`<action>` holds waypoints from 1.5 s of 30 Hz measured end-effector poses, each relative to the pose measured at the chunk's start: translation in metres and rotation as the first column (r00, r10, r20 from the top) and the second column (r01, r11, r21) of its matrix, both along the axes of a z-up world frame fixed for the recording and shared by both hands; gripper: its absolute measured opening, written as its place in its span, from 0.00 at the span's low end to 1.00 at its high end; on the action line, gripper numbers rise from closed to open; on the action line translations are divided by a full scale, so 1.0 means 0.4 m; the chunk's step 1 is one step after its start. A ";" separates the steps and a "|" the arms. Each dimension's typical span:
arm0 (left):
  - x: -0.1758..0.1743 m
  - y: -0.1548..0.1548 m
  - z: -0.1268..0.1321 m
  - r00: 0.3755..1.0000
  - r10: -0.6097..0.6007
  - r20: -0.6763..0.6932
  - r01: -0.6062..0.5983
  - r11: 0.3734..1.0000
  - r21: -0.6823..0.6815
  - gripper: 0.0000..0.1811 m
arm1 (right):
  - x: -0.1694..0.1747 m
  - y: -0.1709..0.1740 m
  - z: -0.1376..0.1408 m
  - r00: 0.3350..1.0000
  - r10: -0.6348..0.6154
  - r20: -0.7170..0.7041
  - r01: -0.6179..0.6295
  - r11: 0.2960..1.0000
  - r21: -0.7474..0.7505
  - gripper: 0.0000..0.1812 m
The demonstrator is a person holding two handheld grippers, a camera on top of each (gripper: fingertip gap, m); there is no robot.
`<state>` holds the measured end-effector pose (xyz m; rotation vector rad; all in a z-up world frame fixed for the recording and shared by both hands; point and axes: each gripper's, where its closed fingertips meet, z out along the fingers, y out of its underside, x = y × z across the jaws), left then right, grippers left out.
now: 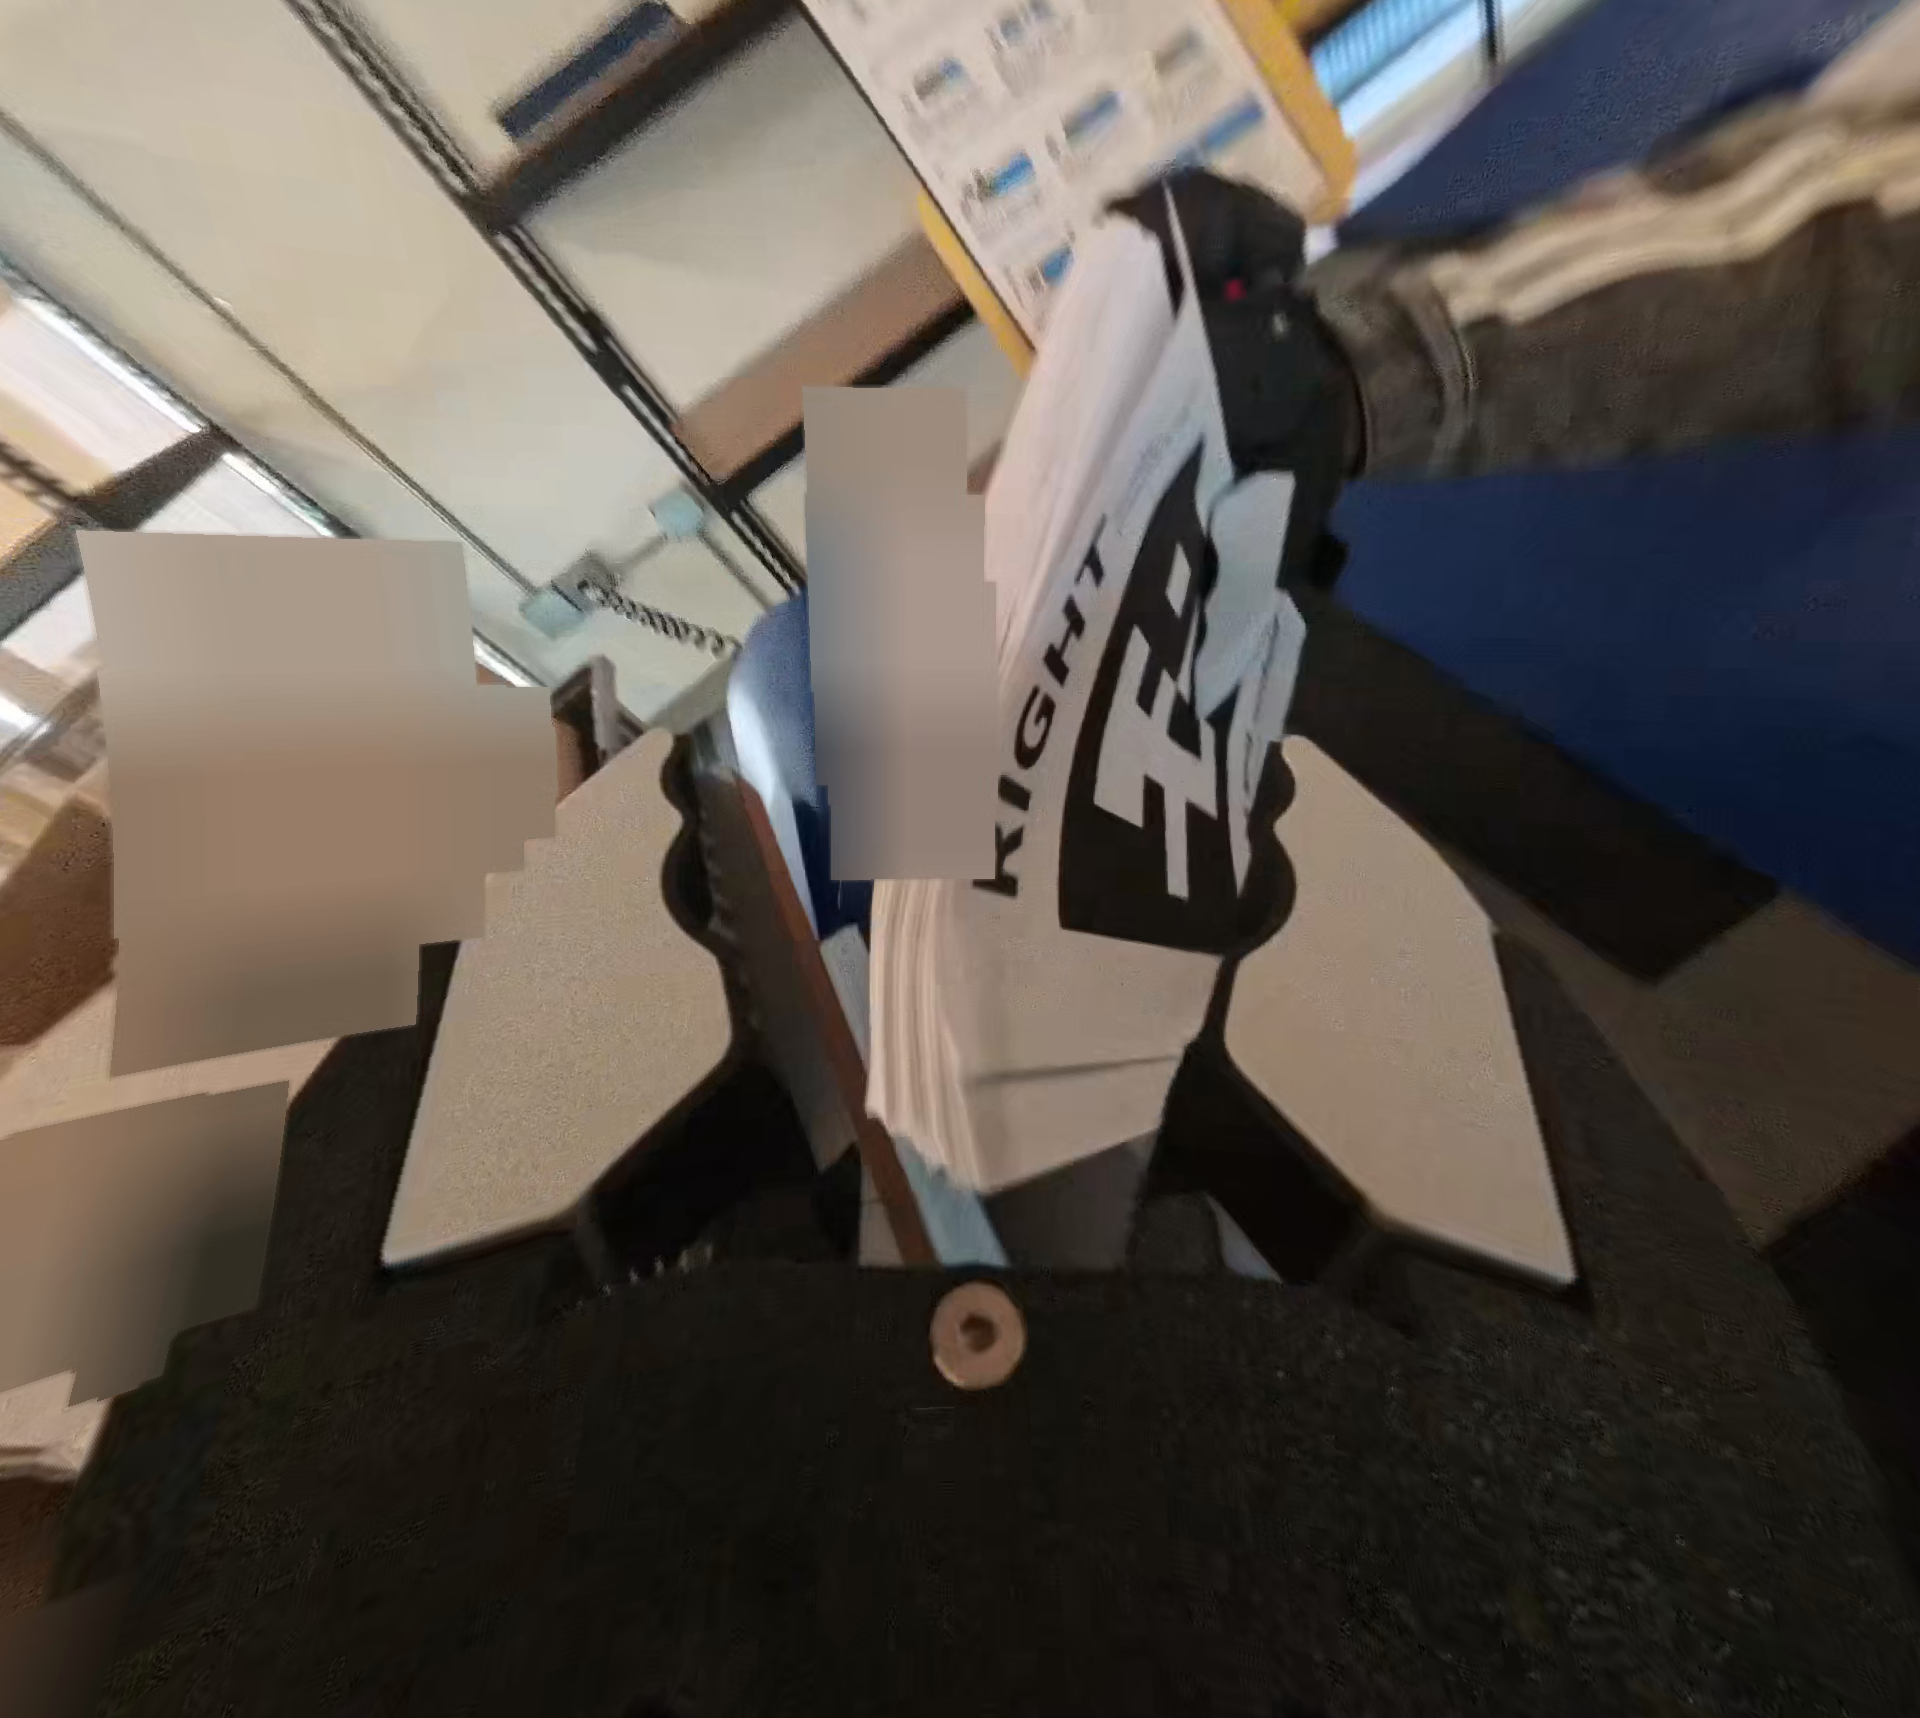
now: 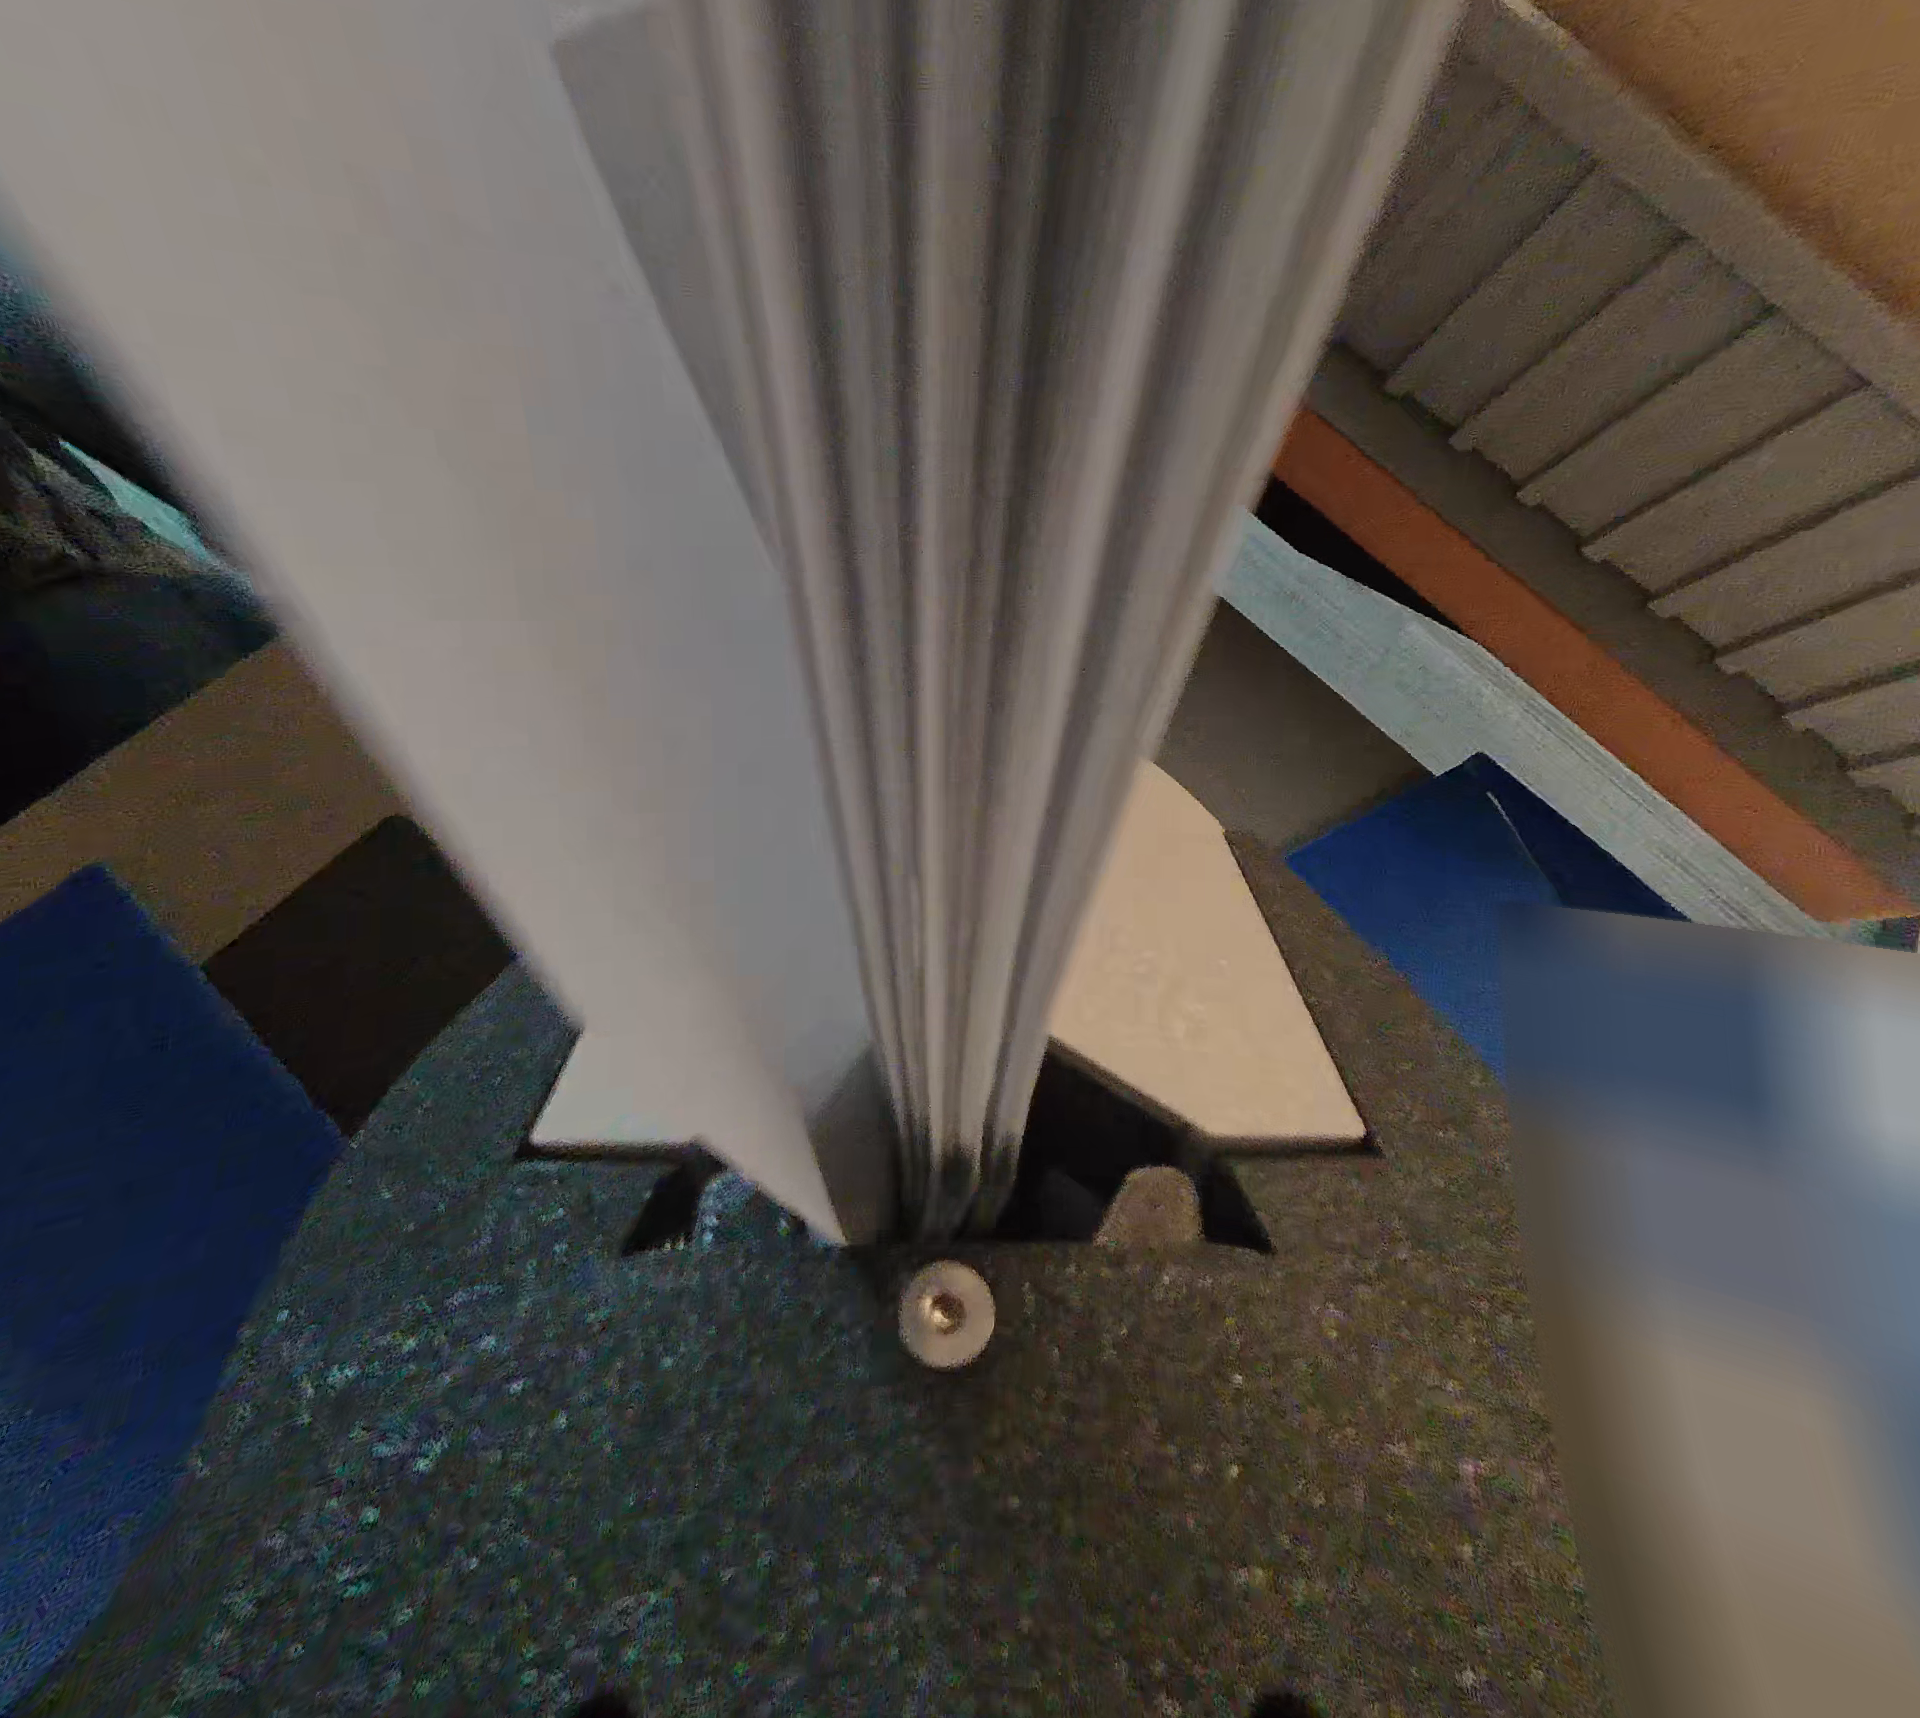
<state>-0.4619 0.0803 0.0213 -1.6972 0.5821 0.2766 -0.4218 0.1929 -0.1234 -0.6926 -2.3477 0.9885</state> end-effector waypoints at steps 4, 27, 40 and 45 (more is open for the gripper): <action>0.006 0.095 -0.125 0.977 -0.054 -0.207 -0.034 0.917 -0.397 0.50 | -0.006 -0.051 0.023 0.993 0.088 0.073 -0.098 0.983 0.157 0.09; -0.012 -0.087 -0.243 0.669 -0.249 0.700 0.283 0.957 0.069 0.07 | 0.109 -0.040 0.038 0.980 0.012 -0.197 -0.153 0.678 -0.719 0.30; -0.009 -0.030 -0.386 0.912 0.038 0.407 -0.113 0.980 0.163 0.10 | 0.047 0.011 -0.021 0.944 -0.313 -0.104 0.232 0.854 -0.466 0.06; 0.003 -0.022 -0.466 0.954 0.079 0.290 -0.132 0.977 0.169 0.16 | 0.051 0.011 -0.056 0.934 -0.333 -0.129 0.212 0.807 -0.551 0.06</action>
